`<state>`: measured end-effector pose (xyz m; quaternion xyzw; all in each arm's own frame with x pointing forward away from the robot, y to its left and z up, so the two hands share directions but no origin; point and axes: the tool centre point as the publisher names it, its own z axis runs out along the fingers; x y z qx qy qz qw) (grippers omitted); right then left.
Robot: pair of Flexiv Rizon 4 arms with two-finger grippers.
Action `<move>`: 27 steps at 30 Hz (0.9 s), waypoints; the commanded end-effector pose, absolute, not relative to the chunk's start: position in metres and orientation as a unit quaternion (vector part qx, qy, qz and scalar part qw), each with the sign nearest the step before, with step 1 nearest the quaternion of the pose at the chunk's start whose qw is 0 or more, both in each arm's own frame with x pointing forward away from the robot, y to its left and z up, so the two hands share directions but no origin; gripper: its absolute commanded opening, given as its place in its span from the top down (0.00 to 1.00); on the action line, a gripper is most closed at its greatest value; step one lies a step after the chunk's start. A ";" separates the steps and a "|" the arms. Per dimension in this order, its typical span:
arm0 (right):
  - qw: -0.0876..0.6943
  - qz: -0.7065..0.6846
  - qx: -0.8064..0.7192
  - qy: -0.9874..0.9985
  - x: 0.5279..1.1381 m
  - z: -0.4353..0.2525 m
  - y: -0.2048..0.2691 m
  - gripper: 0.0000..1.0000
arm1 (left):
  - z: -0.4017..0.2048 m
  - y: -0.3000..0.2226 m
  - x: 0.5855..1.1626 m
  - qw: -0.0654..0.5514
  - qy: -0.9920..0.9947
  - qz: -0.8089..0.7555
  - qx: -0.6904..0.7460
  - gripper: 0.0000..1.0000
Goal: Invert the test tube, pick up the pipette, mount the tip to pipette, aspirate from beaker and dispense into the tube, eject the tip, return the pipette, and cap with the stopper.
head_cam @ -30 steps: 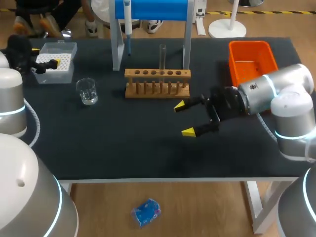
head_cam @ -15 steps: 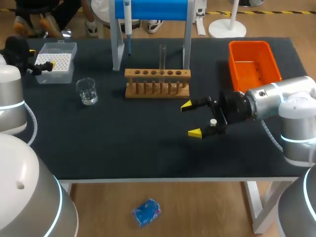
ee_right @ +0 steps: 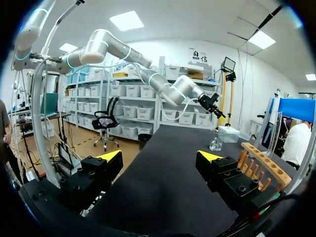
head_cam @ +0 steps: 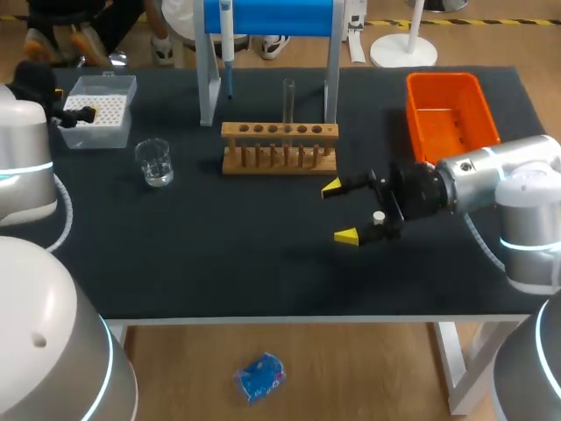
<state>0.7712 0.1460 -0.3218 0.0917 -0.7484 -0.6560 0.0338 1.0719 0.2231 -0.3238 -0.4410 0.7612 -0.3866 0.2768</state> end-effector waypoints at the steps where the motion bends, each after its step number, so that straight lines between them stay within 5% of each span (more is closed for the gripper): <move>1: 0.033 -0.656 0.092 -0.748 0.771 -0.323 0.146 0.00 | -0.329 0.223 1.085 0.270 0.765 -0.377 -0.446 0.01; 9: 0.033 -0.656 0.092 -0.748 0.771 -0.323 0.146 0.00 | -0.337 0.223 1.093 0.262 0.762 -0.377 -0.456 0.20; 22: 0.033 -0.656 0.092 -0.748 0.771 -0.323 0.146 0.00 | -0.348 0.224 1.100 0.250 0.760 -0.378 -0.466 0.27; 27: 0.033 -0.656 0.092 -0.748 0.771 -0.323 0.146 0.00 | -0.350 0.224 1.101 0.246 0.760 -0.379 -0.468 0.43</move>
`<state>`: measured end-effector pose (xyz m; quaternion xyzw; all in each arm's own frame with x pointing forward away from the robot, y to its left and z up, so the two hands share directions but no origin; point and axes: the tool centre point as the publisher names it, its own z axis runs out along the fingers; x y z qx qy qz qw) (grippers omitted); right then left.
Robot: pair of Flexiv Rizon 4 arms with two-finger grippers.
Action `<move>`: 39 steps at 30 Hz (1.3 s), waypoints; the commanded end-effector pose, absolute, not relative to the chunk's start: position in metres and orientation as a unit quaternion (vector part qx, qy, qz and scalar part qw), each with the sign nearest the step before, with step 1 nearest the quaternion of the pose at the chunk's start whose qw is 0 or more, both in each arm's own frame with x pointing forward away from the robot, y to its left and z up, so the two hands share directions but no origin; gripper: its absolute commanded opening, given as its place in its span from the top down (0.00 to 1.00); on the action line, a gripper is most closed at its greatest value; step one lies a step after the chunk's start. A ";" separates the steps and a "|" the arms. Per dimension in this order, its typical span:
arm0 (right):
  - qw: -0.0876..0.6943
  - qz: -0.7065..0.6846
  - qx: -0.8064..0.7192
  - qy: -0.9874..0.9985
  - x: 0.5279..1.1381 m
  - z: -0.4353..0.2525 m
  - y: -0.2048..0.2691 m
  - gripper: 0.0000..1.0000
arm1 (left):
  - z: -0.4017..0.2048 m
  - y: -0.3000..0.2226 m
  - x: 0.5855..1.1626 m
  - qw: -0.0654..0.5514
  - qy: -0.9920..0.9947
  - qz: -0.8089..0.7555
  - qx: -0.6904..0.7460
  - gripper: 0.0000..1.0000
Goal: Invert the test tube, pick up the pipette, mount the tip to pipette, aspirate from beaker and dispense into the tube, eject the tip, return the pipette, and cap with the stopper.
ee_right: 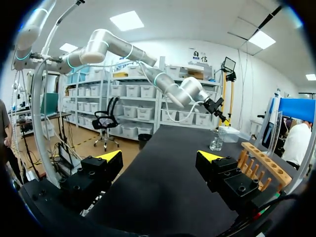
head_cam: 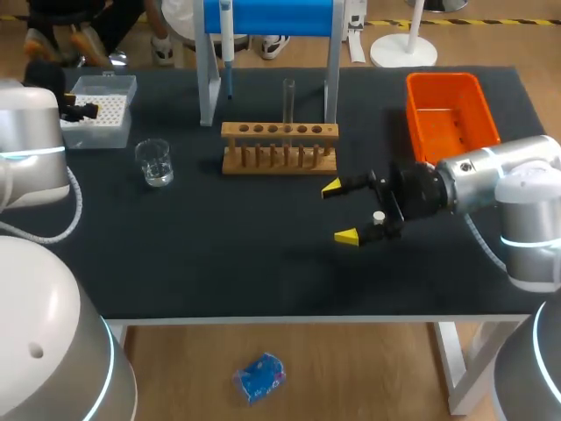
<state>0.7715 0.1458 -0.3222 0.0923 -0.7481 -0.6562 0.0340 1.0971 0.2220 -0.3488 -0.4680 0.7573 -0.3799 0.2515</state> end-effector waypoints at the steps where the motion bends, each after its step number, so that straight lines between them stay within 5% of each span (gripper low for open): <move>1: 0.033 -0.656 0.092 -0.748 0.771 -0.323 0.146 0.00 | -0.350 0.223 1.102 0.246 0.760 -0.379 -0.468 0.43; 30: 0.033 -0.656 0.092 -0.748 0.771 -0.323 0.146 0.00 | -0.361 0.224 1.113 0.238 0.759 -0.378 -0.474 0.53; 39: 0.033 -0.656 0.092 -0.748 0.771 -0.323 0.146 0.00 | -0.361 0.225 1.115 0.240 0.757 -0.380 -0.475 0.63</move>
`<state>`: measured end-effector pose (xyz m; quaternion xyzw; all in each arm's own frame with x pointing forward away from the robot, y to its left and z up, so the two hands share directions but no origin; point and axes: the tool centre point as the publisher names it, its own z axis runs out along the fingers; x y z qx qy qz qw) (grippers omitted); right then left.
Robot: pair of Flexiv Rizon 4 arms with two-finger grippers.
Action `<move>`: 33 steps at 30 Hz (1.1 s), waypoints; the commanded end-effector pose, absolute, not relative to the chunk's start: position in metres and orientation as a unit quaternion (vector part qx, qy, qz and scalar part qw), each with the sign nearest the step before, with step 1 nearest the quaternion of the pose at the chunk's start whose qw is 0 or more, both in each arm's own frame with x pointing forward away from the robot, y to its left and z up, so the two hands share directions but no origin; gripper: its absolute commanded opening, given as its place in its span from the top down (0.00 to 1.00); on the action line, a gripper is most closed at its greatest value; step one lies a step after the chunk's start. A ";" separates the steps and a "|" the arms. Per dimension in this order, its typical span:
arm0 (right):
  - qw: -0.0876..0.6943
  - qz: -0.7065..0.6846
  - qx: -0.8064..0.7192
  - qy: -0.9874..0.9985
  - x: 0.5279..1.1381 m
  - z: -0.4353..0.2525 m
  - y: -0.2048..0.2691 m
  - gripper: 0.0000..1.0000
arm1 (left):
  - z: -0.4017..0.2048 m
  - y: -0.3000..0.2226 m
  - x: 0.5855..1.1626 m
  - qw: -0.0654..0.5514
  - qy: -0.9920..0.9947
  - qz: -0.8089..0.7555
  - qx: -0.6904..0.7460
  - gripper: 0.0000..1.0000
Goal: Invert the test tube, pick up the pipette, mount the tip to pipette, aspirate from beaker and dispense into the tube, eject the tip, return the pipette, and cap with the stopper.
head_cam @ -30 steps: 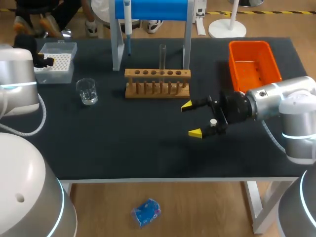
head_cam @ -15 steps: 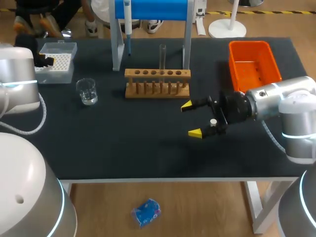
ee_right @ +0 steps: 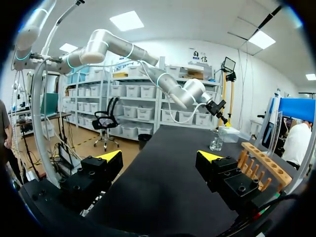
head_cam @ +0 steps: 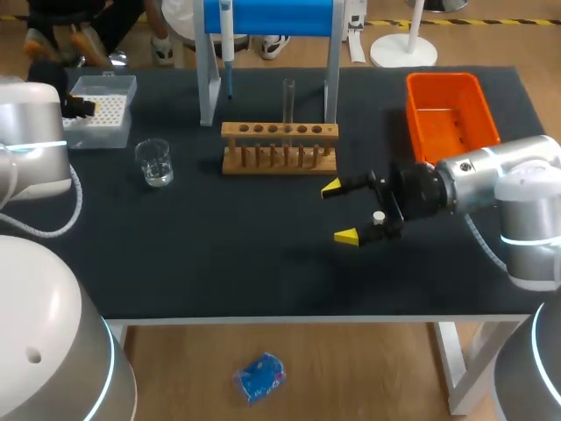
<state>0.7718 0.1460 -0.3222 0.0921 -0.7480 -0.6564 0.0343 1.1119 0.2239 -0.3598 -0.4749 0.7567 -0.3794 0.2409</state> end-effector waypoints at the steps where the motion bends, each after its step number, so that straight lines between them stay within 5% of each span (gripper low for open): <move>1: 0.033 -0.656 0.092 -0.748 0.771 -0.323 0.146 0.00 | -0.361 0.225 1.115 0.240 0.757 -0.379 -0.474 0.64; 33: 0.033 -0.656 0.092 -0.748 0.771 -0.323 0.146 0.00 | -0.365 0.224 1.115 0.237 0.759 -0.381 -0.473 0.77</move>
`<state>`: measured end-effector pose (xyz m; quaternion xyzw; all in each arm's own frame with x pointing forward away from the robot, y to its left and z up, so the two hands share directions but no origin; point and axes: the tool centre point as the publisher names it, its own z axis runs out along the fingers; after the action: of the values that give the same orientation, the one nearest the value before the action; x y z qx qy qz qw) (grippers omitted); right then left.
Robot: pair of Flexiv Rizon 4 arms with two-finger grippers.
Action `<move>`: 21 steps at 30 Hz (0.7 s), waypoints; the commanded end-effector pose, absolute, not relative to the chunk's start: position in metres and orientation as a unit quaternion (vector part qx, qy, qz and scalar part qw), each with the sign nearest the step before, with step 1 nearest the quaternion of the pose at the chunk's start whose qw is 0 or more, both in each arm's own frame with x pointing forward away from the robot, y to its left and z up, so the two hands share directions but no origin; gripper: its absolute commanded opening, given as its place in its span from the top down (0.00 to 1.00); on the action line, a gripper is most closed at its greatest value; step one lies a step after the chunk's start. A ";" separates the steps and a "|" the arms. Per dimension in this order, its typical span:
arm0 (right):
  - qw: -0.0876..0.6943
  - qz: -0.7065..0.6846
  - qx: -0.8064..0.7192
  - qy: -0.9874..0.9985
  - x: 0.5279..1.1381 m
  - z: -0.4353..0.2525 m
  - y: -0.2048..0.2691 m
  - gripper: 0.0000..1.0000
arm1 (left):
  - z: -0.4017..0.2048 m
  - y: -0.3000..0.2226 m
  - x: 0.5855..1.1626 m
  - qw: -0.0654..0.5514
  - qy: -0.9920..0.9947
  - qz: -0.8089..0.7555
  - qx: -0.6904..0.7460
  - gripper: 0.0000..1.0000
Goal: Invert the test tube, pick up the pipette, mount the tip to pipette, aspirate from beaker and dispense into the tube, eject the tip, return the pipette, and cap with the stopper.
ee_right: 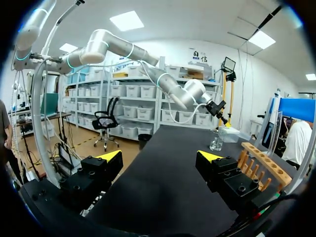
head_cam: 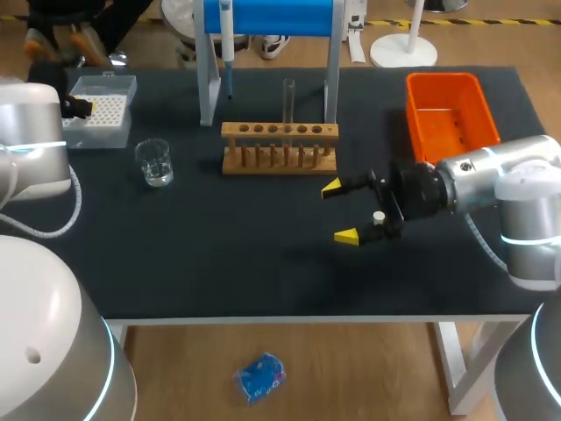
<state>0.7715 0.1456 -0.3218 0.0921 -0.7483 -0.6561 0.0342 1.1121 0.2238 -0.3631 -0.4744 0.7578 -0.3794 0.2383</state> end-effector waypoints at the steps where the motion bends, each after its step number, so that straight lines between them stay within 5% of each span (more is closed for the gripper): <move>1: 0.033 -0.656 0.092 -0.748 0.771 -0.323 0.146 0.00 | -0.366 0.223 1.115 0.236 0.759 -0.381 -0.473 0.77; 7: 0.033 -0.656 0.092 -0.748 0.771 -0.323 0.146 0.00 | -0.366 0.222 1.116 0.236 0.760 -0.381 -0.471 0.82; 11: 0.033 -0.656 0.092 -0.748 0.771 -0.323 0.146 0.00 | -0.366 0.222 1.116 0.236 0.760 -0.380 -0.470 1.00; 21: 0.033 -0.656 0.092 -0.748 0.771 -0.323 0.146 0.00 | -0.368 0.223 1.114 0.236 0.760 -0.380 -0.472 1.00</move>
<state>0.7715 0.1456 -0.3218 0.0921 -0.7483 -0.6561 0.0342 1.1126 0.2216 -0.3650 -0.4725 0.7596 -0.3793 0.2365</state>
